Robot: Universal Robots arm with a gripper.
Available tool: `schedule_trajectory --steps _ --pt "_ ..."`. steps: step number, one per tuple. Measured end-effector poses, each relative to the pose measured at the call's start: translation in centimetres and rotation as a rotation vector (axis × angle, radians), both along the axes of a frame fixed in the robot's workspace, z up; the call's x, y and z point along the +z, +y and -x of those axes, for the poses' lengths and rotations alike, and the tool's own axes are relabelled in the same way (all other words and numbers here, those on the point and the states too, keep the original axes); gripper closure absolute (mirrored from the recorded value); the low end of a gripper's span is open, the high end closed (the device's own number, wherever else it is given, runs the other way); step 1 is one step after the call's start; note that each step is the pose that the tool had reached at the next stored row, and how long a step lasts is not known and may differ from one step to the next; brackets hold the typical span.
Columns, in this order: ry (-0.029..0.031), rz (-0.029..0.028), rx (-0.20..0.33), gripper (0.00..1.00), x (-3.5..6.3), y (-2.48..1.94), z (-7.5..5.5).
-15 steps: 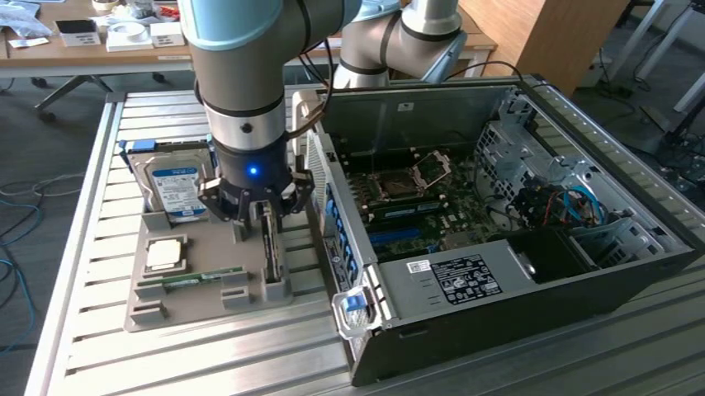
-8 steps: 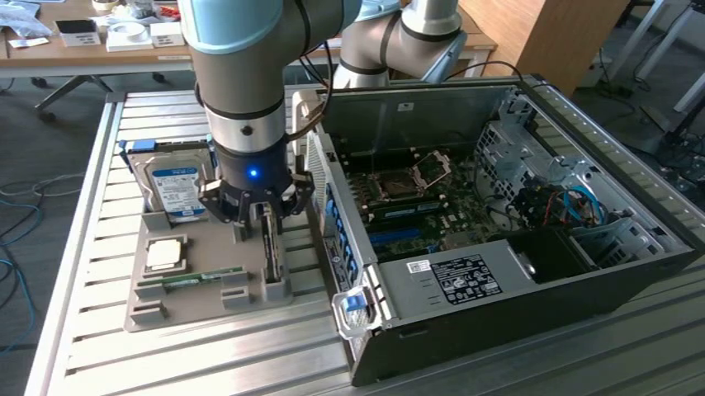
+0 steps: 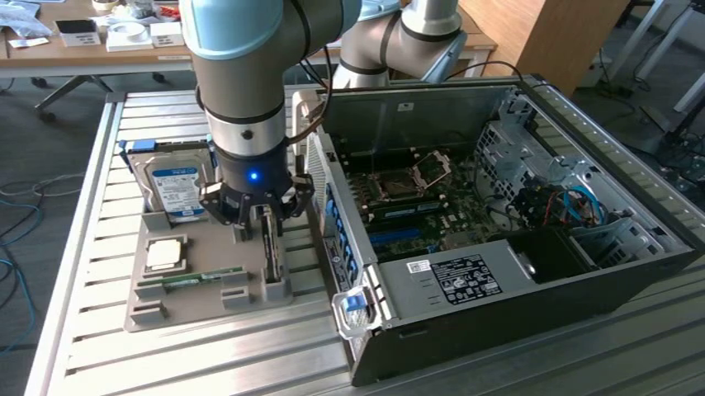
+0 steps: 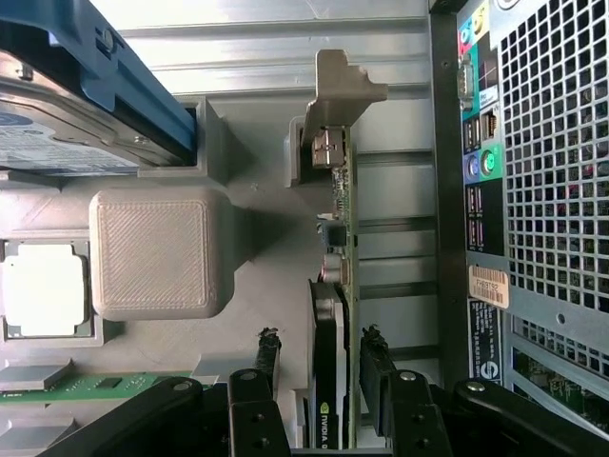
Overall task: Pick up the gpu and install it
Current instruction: 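Pick up the gpu and move the gpu toward the slot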
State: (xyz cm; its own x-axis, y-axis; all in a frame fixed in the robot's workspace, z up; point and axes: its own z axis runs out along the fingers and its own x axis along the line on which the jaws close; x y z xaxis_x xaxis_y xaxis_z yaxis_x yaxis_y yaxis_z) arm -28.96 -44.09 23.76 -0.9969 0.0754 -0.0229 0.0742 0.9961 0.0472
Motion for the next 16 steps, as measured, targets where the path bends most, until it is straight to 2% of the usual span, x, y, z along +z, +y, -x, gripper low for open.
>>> schedule_trajectory --steps 9,16 --pt "-0.0003 0.0013 0.0 0.53 -0.07 -0.09 -0.15" --pt "-0.0003 0.0014 0.0 0.53 -0.53 -0.09 -0.16"
